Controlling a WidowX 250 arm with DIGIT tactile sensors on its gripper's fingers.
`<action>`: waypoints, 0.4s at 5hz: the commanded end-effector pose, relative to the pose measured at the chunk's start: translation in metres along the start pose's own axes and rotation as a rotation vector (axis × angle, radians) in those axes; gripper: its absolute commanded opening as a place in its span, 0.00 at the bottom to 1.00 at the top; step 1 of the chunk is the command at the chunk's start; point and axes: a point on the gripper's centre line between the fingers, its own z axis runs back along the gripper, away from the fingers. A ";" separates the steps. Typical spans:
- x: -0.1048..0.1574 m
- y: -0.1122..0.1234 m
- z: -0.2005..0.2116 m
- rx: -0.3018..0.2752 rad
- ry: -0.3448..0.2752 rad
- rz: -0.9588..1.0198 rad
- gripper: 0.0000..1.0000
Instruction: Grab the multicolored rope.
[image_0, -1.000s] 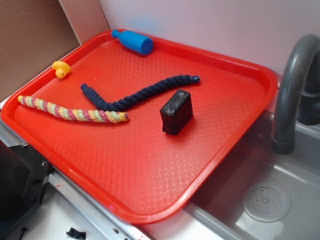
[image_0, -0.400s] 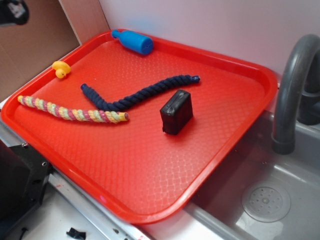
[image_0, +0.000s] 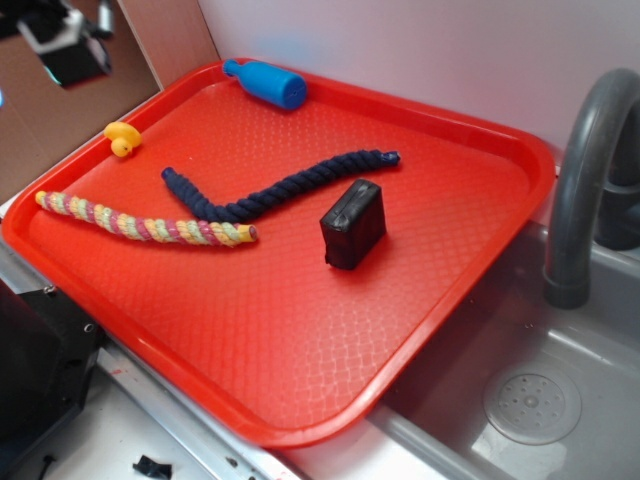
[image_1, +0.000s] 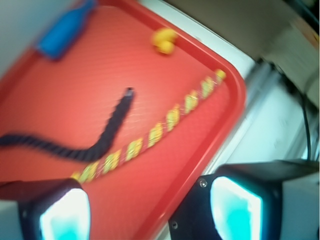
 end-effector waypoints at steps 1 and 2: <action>0.014 0.011 -0.062 0.111 0.000 0.488 1.00; 0.011 0.018 -0.091 0.131 -0.002 0.737 1.00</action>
